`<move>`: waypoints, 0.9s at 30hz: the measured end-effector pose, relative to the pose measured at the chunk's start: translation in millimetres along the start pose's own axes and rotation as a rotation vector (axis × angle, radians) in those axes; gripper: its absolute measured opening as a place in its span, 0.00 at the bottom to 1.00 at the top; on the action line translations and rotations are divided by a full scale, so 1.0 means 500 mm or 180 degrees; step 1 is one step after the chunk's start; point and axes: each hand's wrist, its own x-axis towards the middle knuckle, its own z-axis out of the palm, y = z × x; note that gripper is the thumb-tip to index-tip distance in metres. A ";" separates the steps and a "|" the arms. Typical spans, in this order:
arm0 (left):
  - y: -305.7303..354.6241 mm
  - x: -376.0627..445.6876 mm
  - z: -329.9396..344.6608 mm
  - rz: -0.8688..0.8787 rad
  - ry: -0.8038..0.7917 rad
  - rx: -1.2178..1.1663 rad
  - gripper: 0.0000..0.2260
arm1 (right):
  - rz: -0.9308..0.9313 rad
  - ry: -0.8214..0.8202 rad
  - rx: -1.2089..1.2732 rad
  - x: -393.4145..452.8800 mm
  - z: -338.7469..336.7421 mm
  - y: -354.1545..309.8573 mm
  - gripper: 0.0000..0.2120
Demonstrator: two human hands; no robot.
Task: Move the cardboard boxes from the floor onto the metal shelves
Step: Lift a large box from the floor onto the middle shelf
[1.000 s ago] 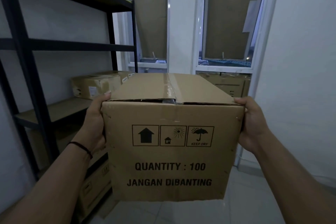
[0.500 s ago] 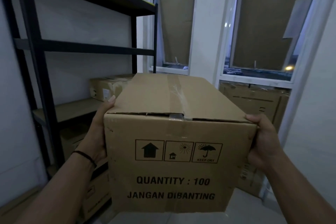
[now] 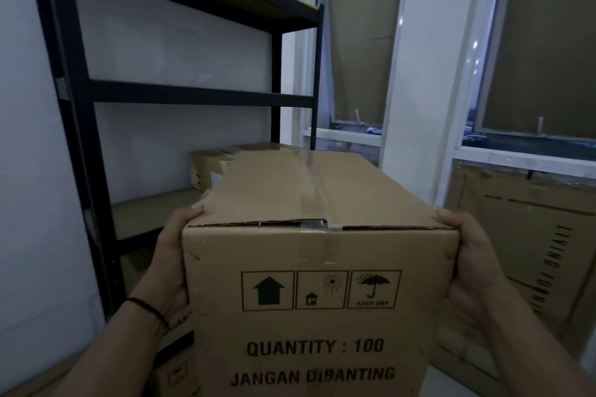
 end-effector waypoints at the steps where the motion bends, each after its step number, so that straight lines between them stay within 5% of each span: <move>1: 0.001 0.011 0.000 0.0054 0.0008 -0.0020 0.20 | 0.0022 -0.0050 -0.0009 0.022 0.003 0.001 0.21; 17: -0.062 0.145 0.058 0.0680 0.0878 0.0139 0.13 | 0.0614 -0.1068 0.0227 0.361 -0.052 0.042 0.17; 27: -0.090 0.138 0.118 0.1024 0.1331 0.0329 0.20 | 0.1017 -0.1724 0.0381 0.484 -0.055 0.045 0.16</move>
